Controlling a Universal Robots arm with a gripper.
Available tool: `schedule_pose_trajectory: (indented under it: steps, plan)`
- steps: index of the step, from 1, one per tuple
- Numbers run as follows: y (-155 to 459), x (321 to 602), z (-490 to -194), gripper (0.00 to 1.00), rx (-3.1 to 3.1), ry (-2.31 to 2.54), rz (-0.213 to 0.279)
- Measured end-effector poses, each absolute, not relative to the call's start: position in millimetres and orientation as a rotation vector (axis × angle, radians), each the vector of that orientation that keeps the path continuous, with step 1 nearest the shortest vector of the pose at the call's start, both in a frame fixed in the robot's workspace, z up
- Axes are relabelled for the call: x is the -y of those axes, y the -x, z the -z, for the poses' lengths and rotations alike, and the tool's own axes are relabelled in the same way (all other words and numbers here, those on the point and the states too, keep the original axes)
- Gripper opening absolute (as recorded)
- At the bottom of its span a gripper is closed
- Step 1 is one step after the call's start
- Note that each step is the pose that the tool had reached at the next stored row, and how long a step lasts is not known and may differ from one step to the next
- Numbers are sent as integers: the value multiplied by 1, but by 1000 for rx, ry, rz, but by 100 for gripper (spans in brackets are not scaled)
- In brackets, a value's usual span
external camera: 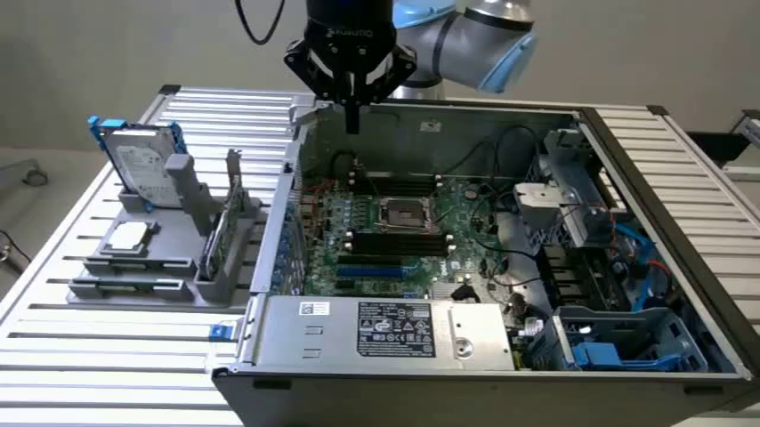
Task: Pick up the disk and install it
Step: 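Reach for the disk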
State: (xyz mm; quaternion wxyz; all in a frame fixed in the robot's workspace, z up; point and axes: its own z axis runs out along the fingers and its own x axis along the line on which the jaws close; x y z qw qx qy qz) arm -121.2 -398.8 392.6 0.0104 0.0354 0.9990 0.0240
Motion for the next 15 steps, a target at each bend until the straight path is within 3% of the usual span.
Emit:
schedule_pose_trajectory:
  steps: [15]
  plan:
    - [144, 398, -392, 11, -3119, -109, -75]
